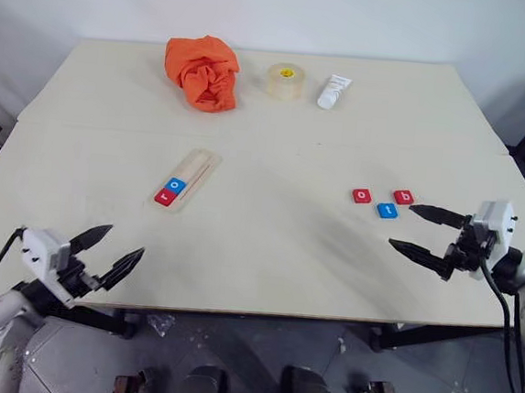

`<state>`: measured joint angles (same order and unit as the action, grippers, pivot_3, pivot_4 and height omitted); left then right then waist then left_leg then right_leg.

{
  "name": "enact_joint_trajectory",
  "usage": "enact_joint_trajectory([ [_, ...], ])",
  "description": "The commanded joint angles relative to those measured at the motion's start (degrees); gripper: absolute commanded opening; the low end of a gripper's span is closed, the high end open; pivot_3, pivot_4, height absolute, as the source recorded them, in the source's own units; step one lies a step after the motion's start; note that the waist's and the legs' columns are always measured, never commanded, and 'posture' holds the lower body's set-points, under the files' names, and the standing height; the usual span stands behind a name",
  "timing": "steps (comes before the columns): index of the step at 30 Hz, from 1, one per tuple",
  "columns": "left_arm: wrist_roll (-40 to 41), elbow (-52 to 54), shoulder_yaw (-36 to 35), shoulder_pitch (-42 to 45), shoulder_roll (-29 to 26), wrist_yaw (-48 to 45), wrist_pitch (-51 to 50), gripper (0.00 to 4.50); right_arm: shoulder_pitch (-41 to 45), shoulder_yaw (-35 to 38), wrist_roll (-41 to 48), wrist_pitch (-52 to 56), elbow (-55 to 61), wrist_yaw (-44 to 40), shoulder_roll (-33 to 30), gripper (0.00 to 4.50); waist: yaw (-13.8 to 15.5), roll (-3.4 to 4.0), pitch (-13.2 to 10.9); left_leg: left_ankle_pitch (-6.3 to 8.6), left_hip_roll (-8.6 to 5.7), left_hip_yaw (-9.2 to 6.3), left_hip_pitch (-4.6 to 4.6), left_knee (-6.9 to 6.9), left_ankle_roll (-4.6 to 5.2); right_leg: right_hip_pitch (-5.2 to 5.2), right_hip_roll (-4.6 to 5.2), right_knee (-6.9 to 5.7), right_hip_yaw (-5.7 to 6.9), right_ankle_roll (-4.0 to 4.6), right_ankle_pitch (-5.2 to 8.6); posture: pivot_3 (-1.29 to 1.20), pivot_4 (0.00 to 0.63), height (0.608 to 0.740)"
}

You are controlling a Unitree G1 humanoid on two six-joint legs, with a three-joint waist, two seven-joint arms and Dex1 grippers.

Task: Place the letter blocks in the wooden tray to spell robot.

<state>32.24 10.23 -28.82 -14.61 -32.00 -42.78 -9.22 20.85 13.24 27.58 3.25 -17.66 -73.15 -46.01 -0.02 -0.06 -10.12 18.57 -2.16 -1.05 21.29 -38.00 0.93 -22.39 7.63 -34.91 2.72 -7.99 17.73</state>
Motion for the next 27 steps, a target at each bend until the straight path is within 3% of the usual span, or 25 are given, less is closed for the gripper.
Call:
enact_joint_trajectory([
  [1,0.66,1.84,-2.67,-0.87,-0.93,-0.61,1.27,4.5,3.06,-1.0,-0.51,-0.86,-1.31,-1.71,0.33,4.46,0.21,0.0,0.0,0.0,-0.01,-0.01,0.0,-0.01,0.0,0.02,0.03,0.01,0.01,0.0,0.0,0.0,0.15,0.74],
  [7,-0.13,1.04,-2.27,1.85,-2.15,0.91,-0.96,4.5,5.98,-2.32,-1.95,-1.36,-2.98,-2.7,0.61,4.46,0.12,0.01,0.0,0.03,-0.03,-0.04,0.02,-0.01,0.02,0.01,0.05,0.01,0.01,0.01,0.0,0.0,0.15,0.74],
  [15,-7.77,-6.87,9.06,21.11,-8.08,6.41,-11.98,4.5,4.8,-3.63,-1.68,0.19,2.46,-2.19,1.26,4.46,0.1,0.03,-0.01,0.03,-0.09,-0.02,0.02,-0.04,0.01,-0.04,-0.01,-0.15,0.07,-0.01,-0.02,0.0,0.15,0.74],
  [21,-11.7,-12.14,15.47,34.02,-8.64,10.71,-21.86,4.5,2.43,-3.06,-1.54,1.2,5.11,-1.86,0.78,4.46,0.04,0.01,-0.03,0.07,-0.08,-0.04,0.04,0.01,-0.01,-0.14,-0.11,-0.51,0.2,-0.02,-0.02,0.0,0.15,0.74],
  [27,-13.55,-14.85,19.53,40.59,-7.91,10.5,-26.57,4.5,1.55,-2.71,-1.59,2.1,6.47,-1.67,0.31,4.46,0.01,-0.01,-0.04,0.06,-0.11,0.0,0.04,-0.04,-0.01,-0.14,-0.2,-0.57,0.23,-0.03,-0.03,0.0,0.15,0.74],
])
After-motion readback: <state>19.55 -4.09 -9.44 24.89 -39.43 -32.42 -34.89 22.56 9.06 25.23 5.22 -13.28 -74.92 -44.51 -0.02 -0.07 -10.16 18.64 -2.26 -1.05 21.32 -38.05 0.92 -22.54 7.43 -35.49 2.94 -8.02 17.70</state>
